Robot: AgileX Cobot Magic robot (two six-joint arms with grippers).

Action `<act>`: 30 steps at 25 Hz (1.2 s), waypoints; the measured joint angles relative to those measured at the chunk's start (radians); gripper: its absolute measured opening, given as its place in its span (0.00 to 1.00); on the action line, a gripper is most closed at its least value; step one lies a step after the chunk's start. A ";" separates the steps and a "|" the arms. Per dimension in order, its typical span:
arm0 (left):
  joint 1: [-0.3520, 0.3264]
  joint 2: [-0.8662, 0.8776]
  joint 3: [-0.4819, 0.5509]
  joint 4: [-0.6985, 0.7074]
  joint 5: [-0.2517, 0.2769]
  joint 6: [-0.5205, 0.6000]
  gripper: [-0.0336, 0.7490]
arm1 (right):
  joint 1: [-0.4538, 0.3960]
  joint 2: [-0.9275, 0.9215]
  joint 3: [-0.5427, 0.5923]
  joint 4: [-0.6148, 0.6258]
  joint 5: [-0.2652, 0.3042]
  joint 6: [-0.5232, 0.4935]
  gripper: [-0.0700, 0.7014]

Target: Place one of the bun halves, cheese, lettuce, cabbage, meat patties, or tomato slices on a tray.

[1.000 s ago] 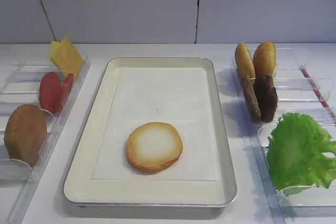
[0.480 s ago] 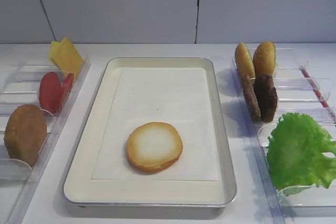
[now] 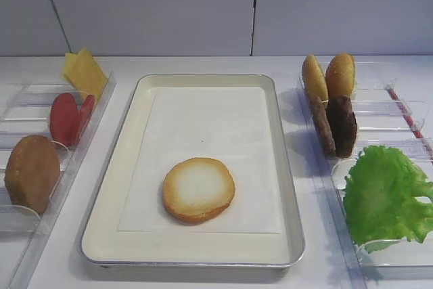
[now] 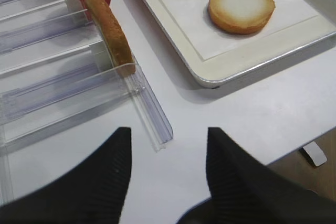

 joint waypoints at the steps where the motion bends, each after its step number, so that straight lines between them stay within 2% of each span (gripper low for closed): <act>1: 0.000 0.000 0.000 0.000 -0.001 0.000 0.43 | 0.000 0.000 0.000 0.000 0.000 0.000 0.80; 8: 0.002 0.000 0.000 -0.004 -0.001 0.000 0.43 | 0.000 0.000 0.000 0.000 0.000 0.000 0.80; 10: 0.025 0.000 0.000 -0.004 -0.001 0.000 0.43 | 0.000 0.000 0.000 0.000 0.000 0.000 0.80; 12: 0.073 0.000 0.000 -0.004 -0.001 0.000 0.43 | 0.000 0.000 0.000 0.000 0.000 0.000 0.80; 18: 0.276 0.000 0.000 -0.004 -0.001 0.000 0.43 | 0.000 0.000 0.000 0.000 0.000 0.000 0.80; 20: 0.309 0.000 0.000 -0.004 -0.001 0.000 0.43 | 0.000 0.000 0.000 0.000 0.000 0.000 0.80; 30: 0.317 -0.002 0.000 -0.004 -0.001 0.000 0.43 | 0.000 0.000 0.000 0.000 0.000 0.000 0.80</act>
